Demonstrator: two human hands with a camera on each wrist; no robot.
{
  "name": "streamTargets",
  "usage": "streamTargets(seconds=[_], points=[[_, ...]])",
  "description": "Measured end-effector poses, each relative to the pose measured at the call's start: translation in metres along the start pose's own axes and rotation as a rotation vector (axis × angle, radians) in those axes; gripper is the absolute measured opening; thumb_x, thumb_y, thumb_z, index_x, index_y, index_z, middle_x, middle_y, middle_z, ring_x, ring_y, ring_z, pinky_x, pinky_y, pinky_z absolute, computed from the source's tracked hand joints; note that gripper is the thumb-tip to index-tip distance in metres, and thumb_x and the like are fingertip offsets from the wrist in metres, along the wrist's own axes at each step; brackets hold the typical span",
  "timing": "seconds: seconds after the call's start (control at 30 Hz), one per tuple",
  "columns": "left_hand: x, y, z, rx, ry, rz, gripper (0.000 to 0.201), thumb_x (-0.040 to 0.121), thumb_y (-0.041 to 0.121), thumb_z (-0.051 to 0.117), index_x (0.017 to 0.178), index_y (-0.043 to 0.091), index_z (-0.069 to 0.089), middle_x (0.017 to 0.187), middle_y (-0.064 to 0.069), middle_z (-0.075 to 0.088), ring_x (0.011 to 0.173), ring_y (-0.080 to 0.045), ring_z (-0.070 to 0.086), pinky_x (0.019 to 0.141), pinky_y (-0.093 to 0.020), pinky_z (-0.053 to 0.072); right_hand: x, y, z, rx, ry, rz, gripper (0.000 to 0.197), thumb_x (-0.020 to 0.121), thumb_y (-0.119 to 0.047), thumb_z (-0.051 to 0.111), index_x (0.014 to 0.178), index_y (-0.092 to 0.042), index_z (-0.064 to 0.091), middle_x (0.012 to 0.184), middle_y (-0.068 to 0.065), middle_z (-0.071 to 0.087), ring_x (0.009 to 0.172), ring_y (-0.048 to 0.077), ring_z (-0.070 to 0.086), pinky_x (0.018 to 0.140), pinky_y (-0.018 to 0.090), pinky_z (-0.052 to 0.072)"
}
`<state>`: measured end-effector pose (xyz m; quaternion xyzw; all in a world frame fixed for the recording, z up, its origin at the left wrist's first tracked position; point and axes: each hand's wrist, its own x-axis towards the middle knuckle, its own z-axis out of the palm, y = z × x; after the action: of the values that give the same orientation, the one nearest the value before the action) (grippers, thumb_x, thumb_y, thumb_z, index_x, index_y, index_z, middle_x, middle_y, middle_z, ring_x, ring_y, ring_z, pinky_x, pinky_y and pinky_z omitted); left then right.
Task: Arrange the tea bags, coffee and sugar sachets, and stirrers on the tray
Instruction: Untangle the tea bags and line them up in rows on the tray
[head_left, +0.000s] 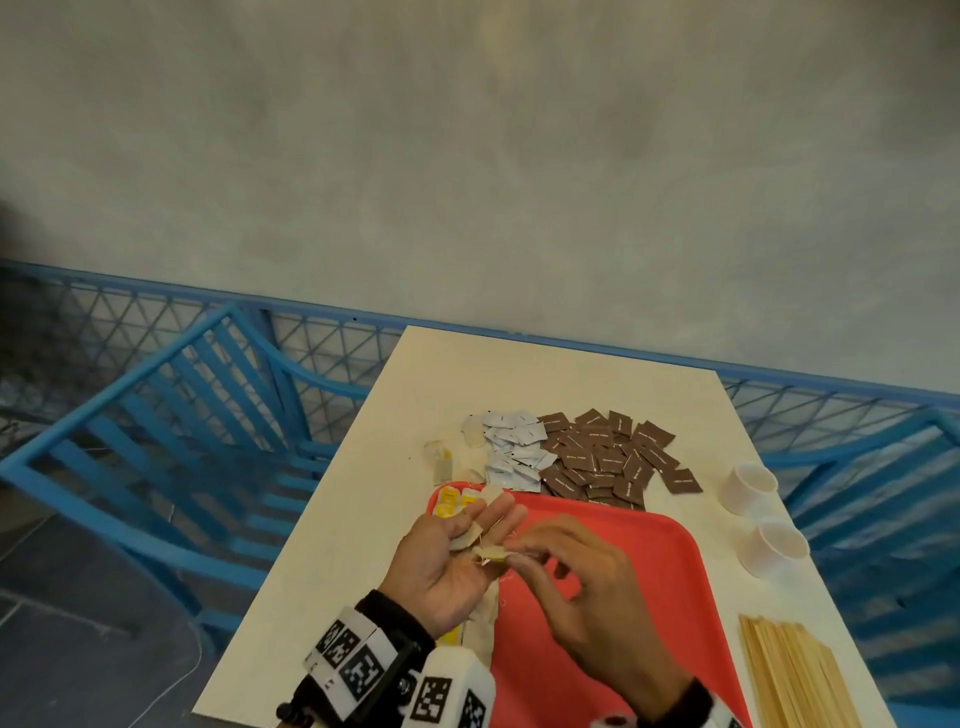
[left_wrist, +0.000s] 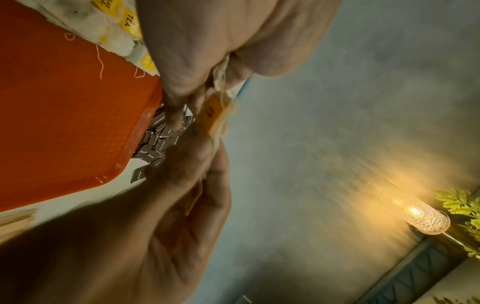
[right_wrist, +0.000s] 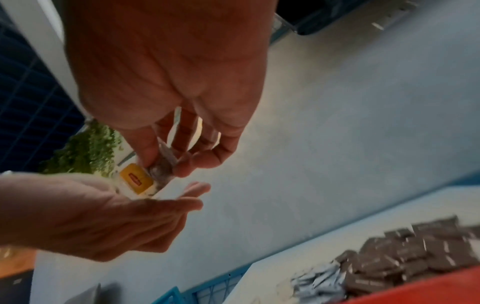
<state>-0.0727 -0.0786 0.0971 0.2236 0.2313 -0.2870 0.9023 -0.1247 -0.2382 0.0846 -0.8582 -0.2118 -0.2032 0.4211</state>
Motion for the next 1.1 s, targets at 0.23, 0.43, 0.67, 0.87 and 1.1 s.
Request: streamTargets(seconds=[0.23,0.43,0.67,0.87,1.1], points=[[-0.007,0.012,0.002,0.305,-0.066,0.2,0.034,0.102,0.018,0.047,0.124,-0.005,0.06,0.082,-0.009,0.061,0.053,-0.013,0.044,0.051,-0.026,0.044,0.008,-0.015,-0.004,0.863,0.257,0.626,0.017,0.082,-0.019,0.067,0.094,-0.008,0.075,0.075,0.015,0.07,0.062,0.021,0.059,0.056,0.026,0.051],[-0.031,0.007,0.021,0.92,-0.198,0.512,0.035,0.081,0.04,0.078,0.096,0.009,0.075,0.091,-0.006,0.061,0.058,-0.018,0.04,0.056,-0.03,0.04,0.016,-0.017,0.002,1.033,0.317,0.669,0.028,0.085,-0.016,0.065,0.105,0.003,0.066,0.077,0.015,0.065,0.065,0.018,0.062,0.057,0.024,0.053],[-0.036,0.025,0.027,1.287,-0.163,0.742,0.012,0.089,0.026,0.072,0.083,0.016,0.074,0.081,-0.002,0.069,0.058,-0.009,0.053,0.06,-0.025,0.044,0.016,-0.018,-0.011,0.586,0.164,0.487,0.017,0.085,-0.031,0.073,0.101,-0.026,0.073,0.101,0.003,0.073,0.091,0.014,0.068,0.077,0.034,0.054],[-0.041,0.032,0.037,1.509,-0.174,0.853,0.01,0.091,0.026,0.071,0.083,0.02,0.074,0.079,0.008,0.071,0.066,-0.001,0.061,0.061,-0.018,0.045,0.035,-0.018,-0.021,0.34,0.136,0.339,0.004,0.085,-0.024,0.076,0.082,-0.026,0.076,0.077,-0.003,0.072,0.072,0.016,0.064,0.059,0.03,0.045],[-0.041,0.03,0.028,1.374,-0.3,0.707,0.011,0.088,0.024,0.075,0.096,0.019,0.069,0.09,0.009,0.069,0.062,-0.035,0.045,0.059,-0.025,0.051,0.041,-0.024,-0.024,0.602,0.226,0.396,0.013,0.081,-0.027,0.073,0.083,-0.014,0.076,0.075,-0.004,0.07,0.068,0.005,0.058,0.067,0.017,0.045]])
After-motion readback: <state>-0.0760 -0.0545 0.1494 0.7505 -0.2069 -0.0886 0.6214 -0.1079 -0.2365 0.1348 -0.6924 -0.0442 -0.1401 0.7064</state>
